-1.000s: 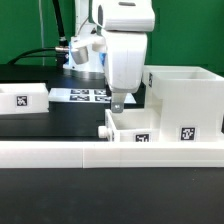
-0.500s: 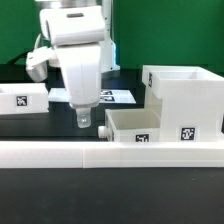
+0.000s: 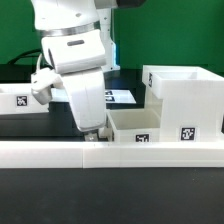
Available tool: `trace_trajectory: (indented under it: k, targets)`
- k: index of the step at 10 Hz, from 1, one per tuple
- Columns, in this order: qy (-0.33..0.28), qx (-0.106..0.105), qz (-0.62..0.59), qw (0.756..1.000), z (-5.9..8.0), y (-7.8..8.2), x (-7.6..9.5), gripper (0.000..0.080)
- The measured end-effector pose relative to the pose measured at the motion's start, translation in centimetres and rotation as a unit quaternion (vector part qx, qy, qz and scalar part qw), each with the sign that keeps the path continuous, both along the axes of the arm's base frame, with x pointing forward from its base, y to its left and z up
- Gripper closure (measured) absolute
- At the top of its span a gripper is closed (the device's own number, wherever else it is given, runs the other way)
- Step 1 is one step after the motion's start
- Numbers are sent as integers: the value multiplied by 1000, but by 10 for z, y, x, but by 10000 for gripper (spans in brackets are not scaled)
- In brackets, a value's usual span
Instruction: Assemble drawer
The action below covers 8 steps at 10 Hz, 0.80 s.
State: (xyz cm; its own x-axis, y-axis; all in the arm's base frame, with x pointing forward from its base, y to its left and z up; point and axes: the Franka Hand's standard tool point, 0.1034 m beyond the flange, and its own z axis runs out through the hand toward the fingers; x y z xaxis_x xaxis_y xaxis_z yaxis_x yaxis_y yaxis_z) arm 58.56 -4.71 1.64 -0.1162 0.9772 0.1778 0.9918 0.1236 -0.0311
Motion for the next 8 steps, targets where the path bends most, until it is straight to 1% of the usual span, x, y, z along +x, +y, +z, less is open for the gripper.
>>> trace_trajectory:
  k: [1, 3, 5, 6, 8]
  targets:
    - [-13, 0, 1, 1000, -2, 6, 1, 150]
    - [-10, 0, 0, 1000, -3, 4, -1, 150]
    - [-12, 0, -1, 1000, -4, 5, -1, 150]
    - [-18, 1, 1, 1000, -6, 11, -3, 150]
    - [-24, 4, 5, 1000, -5, 19, -2, 150]
